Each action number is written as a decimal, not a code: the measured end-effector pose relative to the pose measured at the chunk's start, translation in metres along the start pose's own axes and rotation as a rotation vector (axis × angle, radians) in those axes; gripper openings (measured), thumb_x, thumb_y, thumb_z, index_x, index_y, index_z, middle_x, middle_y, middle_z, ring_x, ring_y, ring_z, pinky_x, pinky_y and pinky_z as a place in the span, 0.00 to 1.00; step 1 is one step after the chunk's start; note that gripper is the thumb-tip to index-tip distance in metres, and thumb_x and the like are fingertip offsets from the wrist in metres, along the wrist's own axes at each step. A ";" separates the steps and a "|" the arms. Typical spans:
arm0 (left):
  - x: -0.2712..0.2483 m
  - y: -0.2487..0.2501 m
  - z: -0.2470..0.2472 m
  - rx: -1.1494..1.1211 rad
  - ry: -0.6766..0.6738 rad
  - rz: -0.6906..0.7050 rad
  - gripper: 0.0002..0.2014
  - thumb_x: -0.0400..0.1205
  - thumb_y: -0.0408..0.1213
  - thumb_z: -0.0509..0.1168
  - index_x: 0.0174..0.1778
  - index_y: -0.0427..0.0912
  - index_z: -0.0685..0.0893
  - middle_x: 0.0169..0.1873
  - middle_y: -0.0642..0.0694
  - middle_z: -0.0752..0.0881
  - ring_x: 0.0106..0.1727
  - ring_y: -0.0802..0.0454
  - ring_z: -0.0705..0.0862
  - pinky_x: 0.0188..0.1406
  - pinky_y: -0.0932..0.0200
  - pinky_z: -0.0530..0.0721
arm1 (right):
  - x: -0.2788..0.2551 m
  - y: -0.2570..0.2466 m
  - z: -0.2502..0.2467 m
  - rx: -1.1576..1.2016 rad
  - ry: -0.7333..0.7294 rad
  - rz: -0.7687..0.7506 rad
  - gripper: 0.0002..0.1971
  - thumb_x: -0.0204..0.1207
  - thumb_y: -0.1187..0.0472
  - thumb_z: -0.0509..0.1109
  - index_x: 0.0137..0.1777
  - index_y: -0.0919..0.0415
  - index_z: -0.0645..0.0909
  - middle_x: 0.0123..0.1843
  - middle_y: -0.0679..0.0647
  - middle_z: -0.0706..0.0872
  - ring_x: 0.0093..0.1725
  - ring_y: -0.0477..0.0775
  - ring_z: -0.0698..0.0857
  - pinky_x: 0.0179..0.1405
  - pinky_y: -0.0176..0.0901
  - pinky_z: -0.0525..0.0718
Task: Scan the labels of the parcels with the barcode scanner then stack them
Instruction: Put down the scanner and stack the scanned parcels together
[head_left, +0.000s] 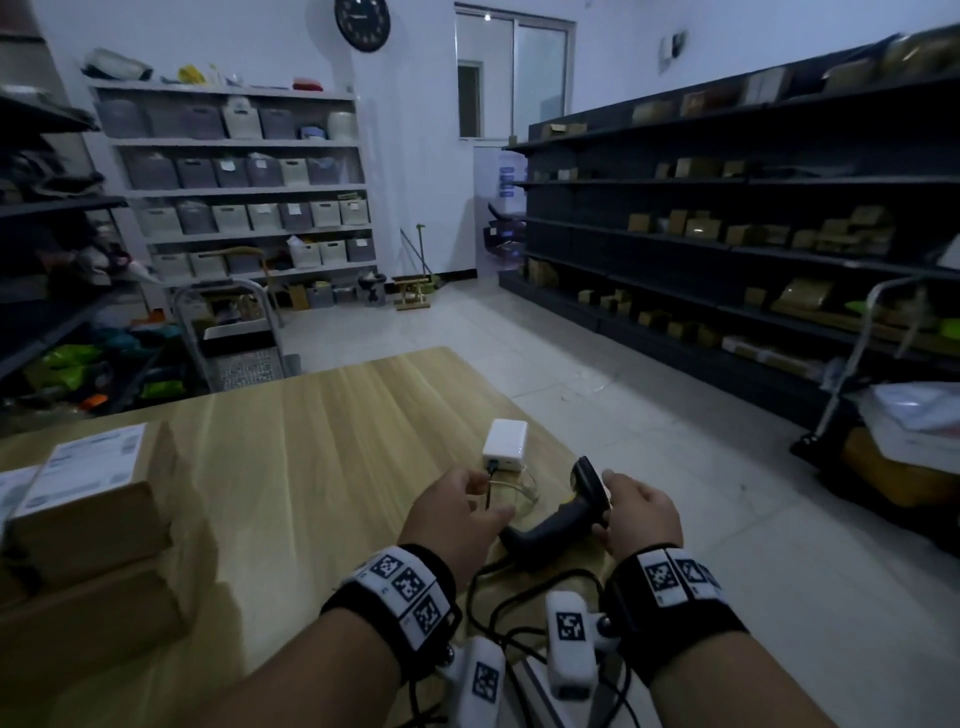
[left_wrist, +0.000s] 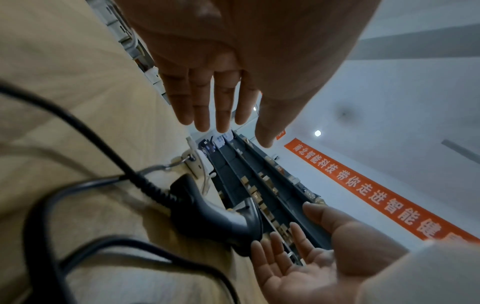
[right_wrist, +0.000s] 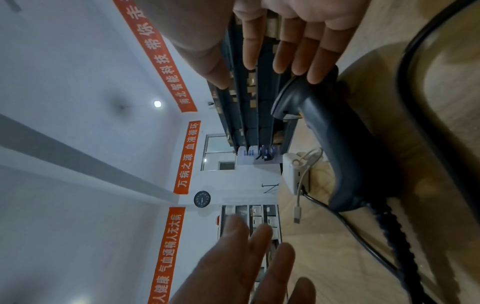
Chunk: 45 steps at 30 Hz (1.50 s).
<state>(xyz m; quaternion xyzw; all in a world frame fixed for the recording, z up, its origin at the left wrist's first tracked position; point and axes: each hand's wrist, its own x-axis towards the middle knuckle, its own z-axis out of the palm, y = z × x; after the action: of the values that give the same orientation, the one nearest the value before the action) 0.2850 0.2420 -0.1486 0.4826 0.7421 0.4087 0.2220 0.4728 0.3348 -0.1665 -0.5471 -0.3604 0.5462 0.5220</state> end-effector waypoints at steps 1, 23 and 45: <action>0.002 0.001 0.006 0.037 -0.016 0.001 0.21 0.84 0.50 0.79 0.72 0.52 0.85 0.61 0.54 0.88 0.62 0.53 0.89 0.67 0.51 0.89 | 0.001 0.001 -0.001 0.013 0.004 0.013 0.09 0.80 0.54 0.78 0.42 0.58 0.86 0.42 0.61 0.88 0.46 0.64 0.88 0.65 0.68 0.90; 0.025 -0.007 0.029 -0.024 -0.047 0.045 0.20 0.78 0.41 0.85 0.66 0.48 0.92 0.52 0.58 0.93 0.55 0.56 0.93 0.65 0.53 0.91 | 0.004 0.010 0.028 0.540 -0.371 0.135 0.17 0.79 0.51 0.81 0.62 0.54 0.82 0.64 0.60 0.86 0.54 0.53 0.90 0.51 0.43 0.92; 0.047 -0.118 -0.092 0.063 0.135 -0.245 0.15 0.82 0.42 0.82 0.64 0.44 0.94 0.56 0.48 0.96 0.55 0.48 0.94 0.64 0.48 0.91 | -0.041 0.024 0.217 0.055 -0.821 0.348 0.35 0.85 0.30 0.65 0.67 0.65 0.84 0.65 0.69 0.90 0.66 0.66 0.90 0.69 0.59 0.90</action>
<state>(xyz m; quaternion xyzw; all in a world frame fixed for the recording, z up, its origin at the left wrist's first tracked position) 0.1352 0.2242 -0.1901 0.3667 0.8212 0.3866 0.2044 0.2517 0.3288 -0.1494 -0.3234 -0.4258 0.8071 0.2505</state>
